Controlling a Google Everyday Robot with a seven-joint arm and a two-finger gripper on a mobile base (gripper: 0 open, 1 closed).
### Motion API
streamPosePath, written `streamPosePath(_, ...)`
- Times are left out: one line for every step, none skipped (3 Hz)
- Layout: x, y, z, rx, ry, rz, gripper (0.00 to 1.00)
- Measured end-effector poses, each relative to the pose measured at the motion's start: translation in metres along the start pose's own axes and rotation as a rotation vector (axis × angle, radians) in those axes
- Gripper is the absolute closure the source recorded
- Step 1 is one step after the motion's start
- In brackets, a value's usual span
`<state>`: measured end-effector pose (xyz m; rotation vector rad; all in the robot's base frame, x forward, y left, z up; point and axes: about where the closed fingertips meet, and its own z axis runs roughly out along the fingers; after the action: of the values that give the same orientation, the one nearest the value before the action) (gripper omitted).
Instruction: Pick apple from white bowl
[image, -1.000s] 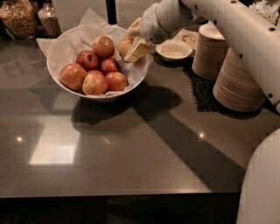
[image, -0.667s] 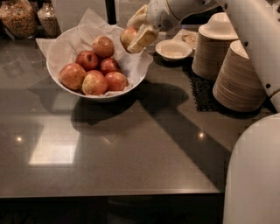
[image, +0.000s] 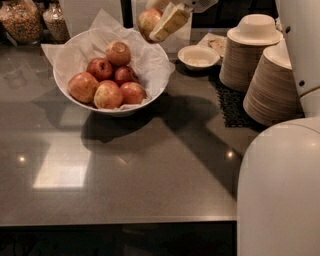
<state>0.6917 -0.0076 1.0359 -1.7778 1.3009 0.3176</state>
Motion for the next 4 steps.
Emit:
streamPosePath(0.001, 0.0, 0.003, 0.004, 0.027, -0.006, 1.0)
streamPosePath(-0.024, 0.002, 0.014, -0.006, 0.188, -0.044, 1.0)
streamPosePath(-0.058, 0.021, 0.009, -0.023, 0.413, -0.047, 1.0)
streamPosePath(-0.082, 0.031, 0.011, -0.019, 0.47, -0.077, 1.0)
